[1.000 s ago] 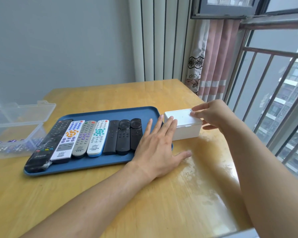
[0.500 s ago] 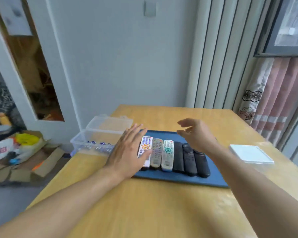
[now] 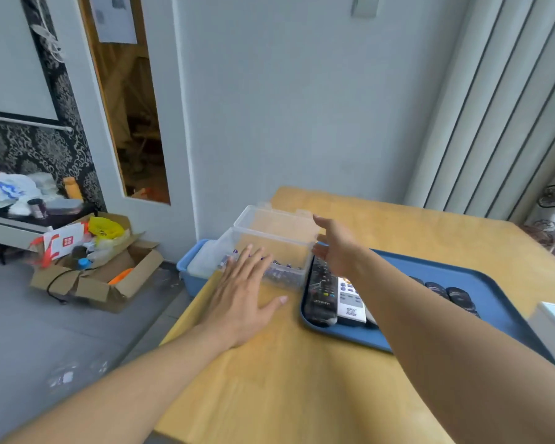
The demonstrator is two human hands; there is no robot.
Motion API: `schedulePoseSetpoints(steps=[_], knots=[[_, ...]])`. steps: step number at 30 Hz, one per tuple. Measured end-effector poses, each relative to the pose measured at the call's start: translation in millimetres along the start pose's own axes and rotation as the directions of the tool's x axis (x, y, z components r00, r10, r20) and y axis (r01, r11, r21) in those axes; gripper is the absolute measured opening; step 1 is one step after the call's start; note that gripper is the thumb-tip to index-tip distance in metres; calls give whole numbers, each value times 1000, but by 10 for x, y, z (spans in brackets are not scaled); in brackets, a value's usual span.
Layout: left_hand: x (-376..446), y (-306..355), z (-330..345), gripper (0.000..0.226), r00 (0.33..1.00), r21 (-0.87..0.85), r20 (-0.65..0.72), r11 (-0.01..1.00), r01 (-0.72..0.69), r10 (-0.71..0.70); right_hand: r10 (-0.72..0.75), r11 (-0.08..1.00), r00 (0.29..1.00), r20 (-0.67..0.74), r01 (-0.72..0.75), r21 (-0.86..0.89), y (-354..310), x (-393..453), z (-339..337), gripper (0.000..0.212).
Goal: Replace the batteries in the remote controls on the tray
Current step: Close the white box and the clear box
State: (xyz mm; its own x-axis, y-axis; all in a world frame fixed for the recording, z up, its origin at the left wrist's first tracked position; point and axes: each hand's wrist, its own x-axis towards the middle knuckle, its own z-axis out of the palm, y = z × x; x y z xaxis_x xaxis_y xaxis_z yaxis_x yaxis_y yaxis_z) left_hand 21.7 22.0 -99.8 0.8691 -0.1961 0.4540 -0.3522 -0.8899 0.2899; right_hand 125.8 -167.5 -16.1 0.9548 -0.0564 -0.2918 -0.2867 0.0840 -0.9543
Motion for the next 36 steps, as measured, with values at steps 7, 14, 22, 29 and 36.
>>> schedulePoseSetpoints(steps=[7,14,22,29,36], knots=[[-8,5,-22,87,999,22,41,1000,4,-5,-226,967,974,-15,222,-125,-85,-137,67,53],[-42,16,-92,94,949,-25,-298,995,99,-102,-532,644,827,181,534,-547,-20,-464,56,24],[52,-99,-61,91,923,-34,-246,954,296,-295,-409,191,809,422,528,-828,305,-592,7,28],[72,-126,7,71,941,88,-170,946,311,-294,-447,277,822,352,501,-820,398,-631,46,31],[139,-88,-84,60,934,110,-149,934,341,-323,-378,73,829,413,471,-879,388,-747,82,46]])
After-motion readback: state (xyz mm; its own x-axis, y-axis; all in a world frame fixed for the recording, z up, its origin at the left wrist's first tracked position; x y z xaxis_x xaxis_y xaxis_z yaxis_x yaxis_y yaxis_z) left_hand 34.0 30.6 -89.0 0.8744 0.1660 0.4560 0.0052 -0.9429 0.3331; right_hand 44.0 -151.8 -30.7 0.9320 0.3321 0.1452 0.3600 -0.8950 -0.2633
